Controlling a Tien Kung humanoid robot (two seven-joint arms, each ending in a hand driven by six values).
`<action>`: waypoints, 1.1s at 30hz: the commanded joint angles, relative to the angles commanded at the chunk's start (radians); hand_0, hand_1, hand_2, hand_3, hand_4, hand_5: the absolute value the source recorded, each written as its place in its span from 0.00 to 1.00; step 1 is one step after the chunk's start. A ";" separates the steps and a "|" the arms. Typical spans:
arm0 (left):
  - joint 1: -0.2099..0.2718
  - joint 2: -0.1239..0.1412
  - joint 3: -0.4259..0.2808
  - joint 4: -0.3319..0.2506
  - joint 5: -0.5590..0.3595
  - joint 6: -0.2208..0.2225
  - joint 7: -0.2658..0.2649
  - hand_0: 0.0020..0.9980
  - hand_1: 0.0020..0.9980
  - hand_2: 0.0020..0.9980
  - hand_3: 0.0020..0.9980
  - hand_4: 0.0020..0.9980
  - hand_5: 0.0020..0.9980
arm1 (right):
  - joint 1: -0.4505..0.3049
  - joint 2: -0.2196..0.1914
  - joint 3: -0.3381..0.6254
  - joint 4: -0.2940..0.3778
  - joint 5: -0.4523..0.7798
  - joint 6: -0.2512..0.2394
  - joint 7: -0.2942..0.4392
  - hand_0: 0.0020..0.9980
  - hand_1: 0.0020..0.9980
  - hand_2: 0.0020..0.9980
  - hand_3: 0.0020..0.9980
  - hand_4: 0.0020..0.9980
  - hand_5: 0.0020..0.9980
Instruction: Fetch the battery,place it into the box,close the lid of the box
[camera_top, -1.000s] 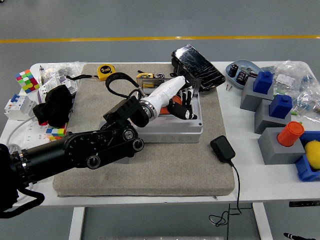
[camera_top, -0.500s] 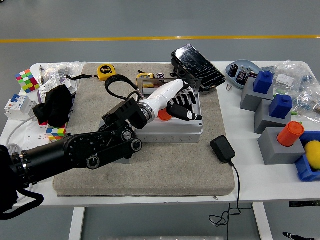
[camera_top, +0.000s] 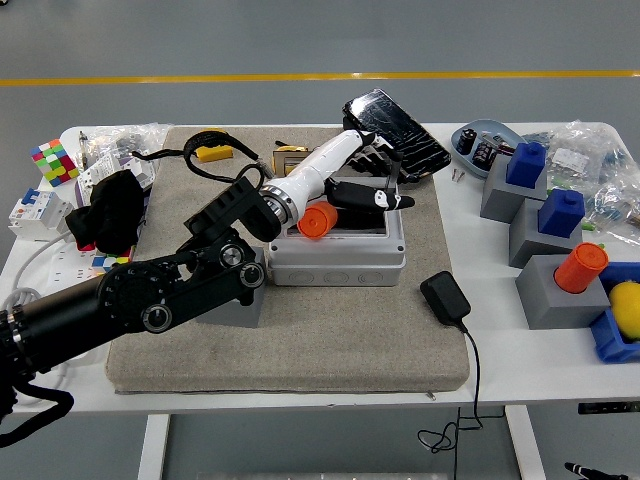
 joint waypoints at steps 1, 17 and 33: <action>0.009 0.013 -0.009 -0.013 0.002 -0.004 0.005 0.42 0.55 0.56 0.64 1.00 0.38 | -0.001 0.000 0.003 0.000 0.000 0.000 0.000 0.67 0.67 0.69 0.53 0.90 0.48; 0.183 0.284 -0.114 -0.259 0.031 -0.038 0.046 0.38 0.53 0.51 0.54 1.00 0.35 | -0.011 0.000 0.036 -0.001 -0.010 0.001 0.001 0.67 0.67 0.69 0.53 0.91 0.48; 0.179 0.271 -0.027 -0.207 0.017 -0.052 0.061 0.42 0.59 0.56 0.57 1.00 0.37 | -0.010 0.002 0.035 0.002 -0.009 0.000 0.001 0.67 0.67 0.69 0.53 0.91 0.48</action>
